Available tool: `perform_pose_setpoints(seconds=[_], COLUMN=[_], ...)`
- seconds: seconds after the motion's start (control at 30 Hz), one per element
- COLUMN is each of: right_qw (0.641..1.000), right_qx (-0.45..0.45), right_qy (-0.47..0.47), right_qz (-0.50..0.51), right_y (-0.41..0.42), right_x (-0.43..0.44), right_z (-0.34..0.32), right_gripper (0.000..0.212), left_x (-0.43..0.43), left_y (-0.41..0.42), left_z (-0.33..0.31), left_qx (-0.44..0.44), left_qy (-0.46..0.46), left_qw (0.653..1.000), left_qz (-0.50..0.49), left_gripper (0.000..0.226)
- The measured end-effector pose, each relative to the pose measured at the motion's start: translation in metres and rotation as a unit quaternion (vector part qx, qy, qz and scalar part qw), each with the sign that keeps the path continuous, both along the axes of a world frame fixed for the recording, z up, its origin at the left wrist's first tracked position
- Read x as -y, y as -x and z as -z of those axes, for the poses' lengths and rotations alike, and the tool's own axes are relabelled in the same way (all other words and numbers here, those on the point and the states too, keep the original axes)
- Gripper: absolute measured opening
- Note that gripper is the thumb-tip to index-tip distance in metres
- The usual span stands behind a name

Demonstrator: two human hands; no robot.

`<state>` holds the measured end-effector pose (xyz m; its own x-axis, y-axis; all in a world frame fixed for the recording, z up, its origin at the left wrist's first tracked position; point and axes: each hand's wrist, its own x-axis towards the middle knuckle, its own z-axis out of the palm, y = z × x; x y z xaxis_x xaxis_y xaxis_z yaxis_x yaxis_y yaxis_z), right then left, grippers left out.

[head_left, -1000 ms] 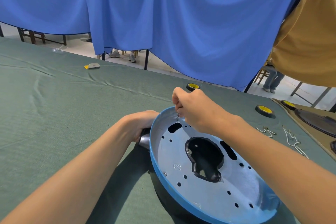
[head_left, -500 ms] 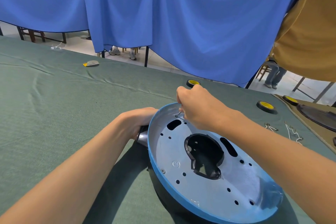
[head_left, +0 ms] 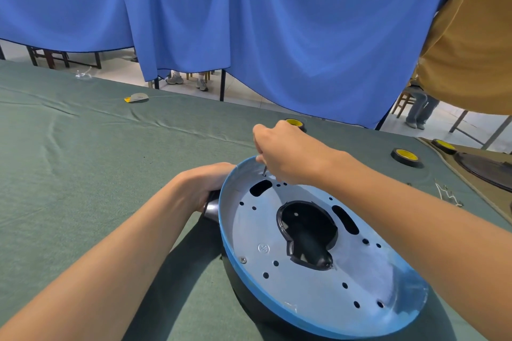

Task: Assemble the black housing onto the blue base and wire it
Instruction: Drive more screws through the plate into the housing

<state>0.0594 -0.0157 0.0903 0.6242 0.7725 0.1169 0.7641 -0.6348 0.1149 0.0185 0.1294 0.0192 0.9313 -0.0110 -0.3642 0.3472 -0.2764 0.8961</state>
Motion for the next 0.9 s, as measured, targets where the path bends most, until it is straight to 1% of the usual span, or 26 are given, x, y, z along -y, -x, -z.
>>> perform_pose_setpoints(seconds=[0.1, 0.13, 0.2, 0.27, 0.3, 0.37, 0.43, 0.53, 0.63, 0.67, 0.8, 0.87, 0.9], right_qw=[0.999, 0.997, 0.984, 0.964, 0.954, 0.937, 0.93, 0.95, 0.973, 0.98, 0.991, 0.993, 0.993], right_qx=[-0.034, -0.056, -0.116, -0.18, -0.213, -0.276, -0.305, -0.259, -0.18, -0.152, -0.098, -0.087, -0.081], right_qy=[-0.035, -0.057, -0.132, -0.195, -0.209, -0.213, -0.204, -0.172, -0.142, -0.127, -0.088, -0.079, -0.076], right_qz=[-0.003, -0.006, -0.003, 0.01, 0.016, 0.02, 0.015, 0.003, 0.004, 0.006, -0.015, -0.028, -0.033], right_y=[-0.007, -0.009, -0.012, -0.011, -0.01, -0.009, -0.009, -0.007, -0.009, -0.009, -0.007, -0.005, -0.004], right_x=[0.002, 0.004, 0.008, 0.012, 0.013, 0.017, 0.02, 0.021, 0.02, 0.021, 0.021, 0.021, 0.02], right_z=[0.001, 0.001, 0.002, 0.003, 0.002, -0.001, -0.004, -0.007, -0.008, -0.009, -0.01, -0.009, -0.008], right_gripper=[0.026, 0.028, 0.028, 0.024, 0.019, 0.009, 0.005, 0.01, 0.016, 0.017, 0.02, 0.018, 0.016], left_x=[-0.001, -0.002, -0.003, -0.003, -0.004, -0.005, -0.005, -0.005, -0.004, -0.004, -0.005, -0.004, -0.003], left_y=[-0.001, -0.002, -0.001, 0.001, 0.001, 0.001, 0.0, -0.001, -0.004, -0.004, -0.006, -0.005, -0.005], left_z=[0.001, 0.001, 0.001, -0.001, -0.002, -0.001, 0.0, 0.0, 0.004, 0.004, 0.004, 0.004, 0.004], left_qx=[-0.004, -0.002, -0.01, -0.03, -0.036, -0.036, -0.03, -0.029, -0.028, -0.033, -0.063, -0.052, -0.038], left_qy=[0.029, 0.041, 0.103, 0.158, 0.173, 0.176, 0.175, 0.179, 0.162, 0.167, 0.257, 0.232, 0.192], left_qw=[1.0, 0.999, 0.993, 0.984, 0.98, 0.979, 0.979, 0.979, 0.982, 0.981, 0.961, 0.968, 0.977], left_qz=[0.007, 0.02, 0.05, 0.076, 0.087, 0.1, 0.098, 0.097, 0.089, 0.088, 0.085, 0.082, 0.084], left_gripper=[0.05, 0.048, 0.044, 0.026, 0.022, 0.024, 0.028, 0.035, 0.061, 0.065, 0.063, 0.059, 0.055])
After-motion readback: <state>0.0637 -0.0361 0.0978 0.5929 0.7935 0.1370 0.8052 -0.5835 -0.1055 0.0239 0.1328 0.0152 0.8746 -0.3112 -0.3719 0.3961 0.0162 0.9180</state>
